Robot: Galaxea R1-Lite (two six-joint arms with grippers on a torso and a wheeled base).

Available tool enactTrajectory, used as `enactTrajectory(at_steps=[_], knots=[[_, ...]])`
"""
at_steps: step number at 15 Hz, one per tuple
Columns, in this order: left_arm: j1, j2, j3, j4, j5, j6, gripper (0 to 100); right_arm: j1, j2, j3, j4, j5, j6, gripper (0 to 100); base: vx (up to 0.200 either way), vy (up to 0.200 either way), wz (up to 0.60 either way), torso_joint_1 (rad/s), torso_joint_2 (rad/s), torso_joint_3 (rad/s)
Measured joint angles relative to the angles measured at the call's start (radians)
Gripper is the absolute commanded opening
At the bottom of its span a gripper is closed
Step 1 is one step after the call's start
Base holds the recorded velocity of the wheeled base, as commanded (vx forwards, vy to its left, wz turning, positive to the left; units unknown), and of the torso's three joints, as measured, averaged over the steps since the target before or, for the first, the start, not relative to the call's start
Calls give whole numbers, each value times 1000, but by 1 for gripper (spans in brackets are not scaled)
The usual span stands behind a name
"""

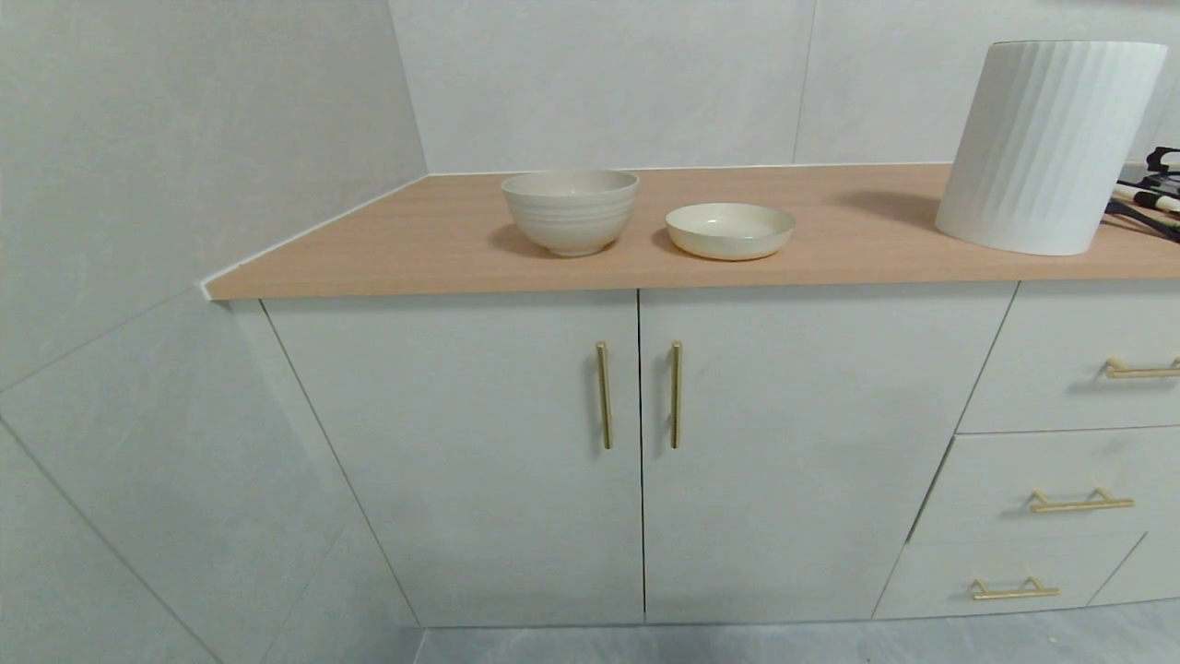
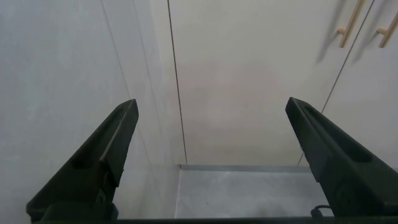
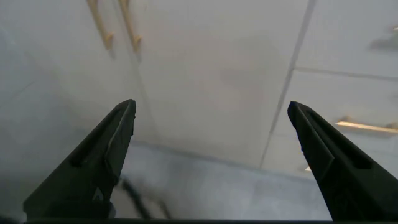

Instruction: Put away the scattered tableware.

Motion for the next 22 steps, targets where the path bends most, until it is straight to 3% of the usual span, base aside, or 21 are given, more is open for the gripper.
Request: enactTrajectory(at_steps=[4,9,11,19,22], knots=[[0,0,0,0,0,-2,100,133,376,-133,-107,27,6,100,0,0,0,0,0,0],[0,0,0,0,0,-5,100,301,854,-235,-505,36,55,100,0,0,0,0,0,0],[0,0,0,0,0,-6,100,360,1014,-295,-581,39,79,100,0,0,0,0,0,0],[0,0,0,0,0,-2,100,483,1438,-721,-627,41,257,100,0,0,0,0,0,0],[0,0,0,0,0,-4,100,511,1520,-794,-633,41,316,100,0,0,0,0,0,0]])
